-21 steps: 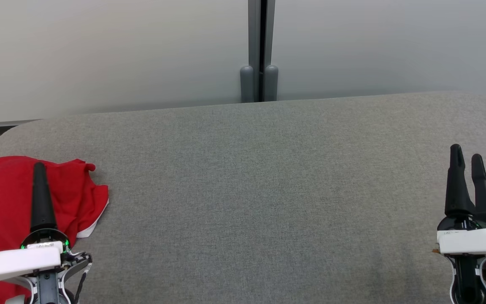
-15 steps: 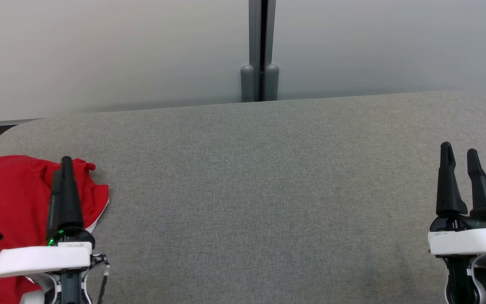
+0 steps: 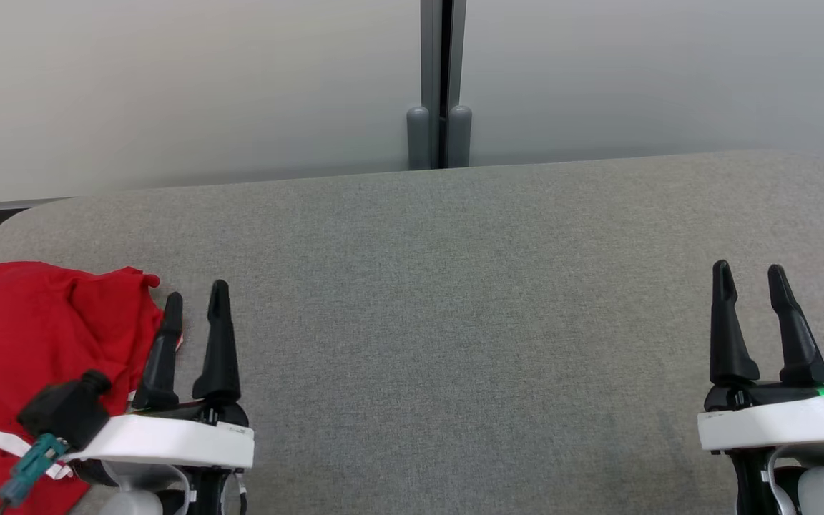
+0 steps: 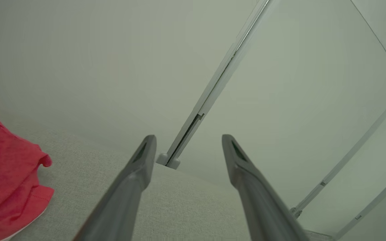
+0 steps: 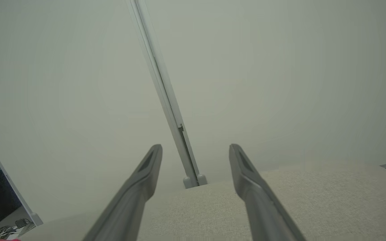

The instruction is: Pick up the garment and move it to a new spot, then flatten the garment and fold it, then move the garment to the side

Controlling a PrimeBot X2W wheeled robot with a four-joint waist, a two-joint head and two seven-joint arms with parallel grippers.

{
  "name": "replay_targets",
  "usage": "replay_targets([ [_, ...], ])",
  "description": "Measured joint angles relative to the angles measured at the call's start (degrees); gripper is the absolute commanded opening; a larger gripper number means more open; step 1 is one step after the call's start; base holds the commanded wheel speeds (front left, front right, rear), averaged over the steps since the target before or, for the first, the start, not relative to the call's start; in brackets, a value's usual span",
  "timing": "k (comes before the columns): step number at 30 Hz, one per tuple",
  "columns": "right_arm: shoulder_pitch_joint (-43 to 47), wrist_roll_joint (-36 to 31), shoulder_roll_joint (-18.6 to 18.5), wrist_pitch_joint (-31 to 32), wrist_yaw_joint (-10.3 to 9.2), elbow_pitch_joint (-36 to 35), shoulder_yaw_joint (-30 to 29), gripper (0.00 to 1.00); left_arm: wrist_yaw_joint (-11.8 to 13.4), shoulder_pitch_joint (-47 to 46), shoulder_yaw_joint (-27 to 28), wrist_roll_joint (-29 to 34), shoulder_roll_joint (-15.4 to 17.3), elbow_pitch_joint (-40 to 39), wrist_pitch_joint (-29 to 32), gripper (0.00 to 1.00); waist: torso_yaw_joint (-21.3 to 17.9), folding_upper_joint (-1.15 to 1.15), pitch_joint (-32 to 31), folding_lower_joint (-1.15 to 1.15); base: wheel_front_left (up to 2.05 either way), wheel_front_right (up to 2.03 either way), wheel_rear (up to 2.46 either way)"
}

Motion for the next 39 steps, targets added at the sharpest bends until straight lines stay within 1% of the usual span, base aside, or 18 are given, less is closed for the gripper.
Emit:
replay_targets([
  [5,0.3,-4.3,0.0,-0.7,0.00,1.3,0.0,1.00,2.0,0.0,-2.4,7.1,0.1,2.2,-0.7,1.00,0.0,0.00,0.2,0.00,0.00,0.00,0.00],
  [12,0.3,-11.1,-0.1,-1.7,0.01,3.6,0.2,1.00,4.0,-0.1,-4.9,15.1,0.3,3.1,-1.6,1.00,0.1,0.00,0.3,0.00,0.00,0.00,0.00],
  [17,0.2,-14.7,-0.1,-2.5,0.01,4.4,0.3,1.00,6.1,-0.1,-5.7,18.0,0.5,3.9,-2.5,1.00,0.0,0.00,0.3,0.00,0.00,0.00,0.00],
  [26,0.2,-19.7,0.0,-3.6,0.01,5.1,1.2,1.00,7.6,-0.2,-8.0,23.6,1.3,5.0,-3.5,1.00,0.1,0.00,0.4,0.00,0.00,0.00,0.00],
  [29,0.1,-21.4,0.0,-4.0,0.01,5.0,1.4,1.00,9.0,-0.3,-9.3,26.2,2.2,5.7,-4.0,1.00,0.1,0.00,0.5,0.00,0.00,0.00,0.00],
  [32,0.1,-21.9,0.0,-4.3,0.01,5.3,1.8,1.00,9.9,-0.5,-10.2,26.9,2.2,6.1,-4.2,1.00,0.2,0.00,0.5,0.00,0.00,0.00,0.00],
  [34,0.1,-21.2,0.1,-4.6,0.01,6.0,1.8,1.00,9.9,-0.6,-10.4,26.9,2.2,6.1,-4.5,1.00,0.3,0.00,0.5,0.00,0.00,0.00,0.00],
  [36,0.1,-19.4,0.1,-4.8,0.01,6.7,1.8,1.00,9.9,-0.6,-10.1,26.3,1.9,6.0,-4.7,1.00,0.4,0.00,0.5,0.00,0.00,0.00,0.00],
  [39,0.2,-15.2,0.1,-5.2,0.01,7.9,2.6,1.00,9.0,-0.6,-9.8,26.3,1.6,6.2,-5.0,1.00,0.5,0.00,0.5,0.00,0.00,0.00,0.00],
])
